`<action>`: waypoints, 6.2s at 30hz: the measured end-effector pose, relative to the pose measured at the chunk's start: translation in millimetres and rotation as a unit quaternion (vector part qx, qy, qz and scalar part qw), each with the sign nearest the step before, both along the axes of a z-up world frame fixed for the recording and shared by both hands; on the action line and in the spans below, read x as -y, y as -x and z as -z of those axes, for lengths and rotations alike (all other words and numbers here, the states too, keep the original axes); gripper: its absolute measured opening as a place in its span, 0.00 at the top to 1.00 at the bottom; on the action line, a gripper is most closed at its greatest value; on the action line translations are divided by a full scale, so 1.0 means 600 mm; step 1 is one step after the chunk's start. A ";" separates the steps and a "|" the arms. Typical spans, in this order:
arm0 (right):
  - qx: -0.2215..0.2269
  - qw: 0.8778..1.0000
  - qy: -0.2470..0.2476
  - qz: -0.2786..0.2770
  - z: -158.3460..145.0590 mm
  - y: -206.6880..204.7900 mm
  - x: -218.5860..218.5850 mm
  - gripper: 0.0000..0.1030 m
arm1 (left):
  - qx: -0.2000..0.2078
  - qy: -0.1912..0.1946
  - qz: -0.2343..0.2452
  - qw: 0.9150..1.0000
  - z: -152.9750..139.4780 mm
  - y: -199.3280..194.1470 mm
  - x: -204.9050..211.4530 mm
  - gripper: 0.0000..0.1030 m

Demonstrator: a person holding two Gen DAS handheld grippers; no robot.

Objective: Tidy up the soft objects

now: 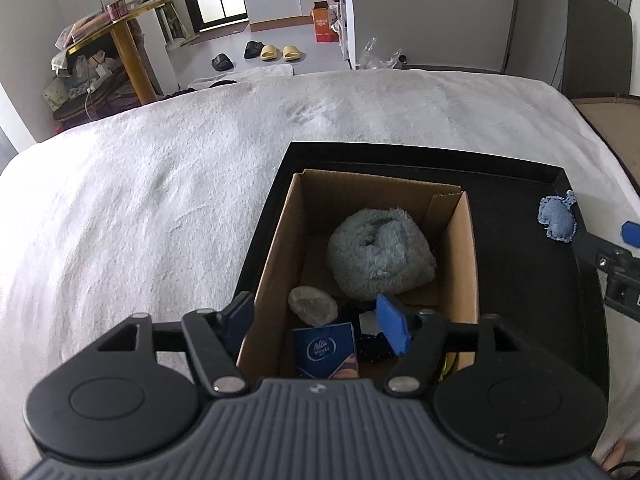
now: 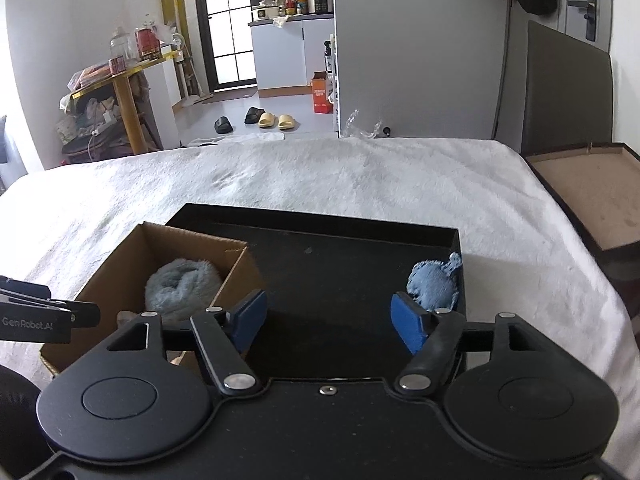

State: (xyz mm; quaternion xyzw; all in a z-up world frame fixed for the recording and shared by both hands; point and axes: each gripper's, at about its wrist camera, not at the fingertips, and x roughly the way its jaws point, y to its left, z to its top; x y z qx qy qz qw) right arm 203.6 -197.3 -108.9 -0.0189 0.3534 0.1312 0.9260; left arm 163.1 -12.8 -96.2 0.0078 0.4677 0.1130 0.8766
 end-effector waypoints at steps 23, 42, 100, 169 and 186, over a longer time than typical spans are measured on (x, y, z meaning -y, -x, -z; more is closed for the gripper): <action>-0.005 0.999 -0.008 0.035 0.110 -0.095 0.100 0.42 | -0.010 -0.094 -0.029 0.995 0.032 -0.075 0.050 0.26; -0.016 0.998 0.015 0.053 0.184 -0.180 0.098 0.46 | -0.014 -0.113 -0.034 0.993 0.063 -0.117 0.044 0.26; -0.036 0.998 0.018 0.051 -0.008 0.045 0.006 0.70 | 0.018 0.017 -0.030 0.999 -0.062 0.065 -0.069 0.26; -0.037 0.999 0.026 0.011 -0.024 0.076 -0.176 0.41 | -0.007 0.142 -0.014 0.990 0.019 0.075 -0.157 0.81; -0.017 0.997 -0.039 0.061 -0.082 0.133 -0.078 0.20 | 0.025 0.107 0.005 0.994 -0.082 0.133 -0.115 0.37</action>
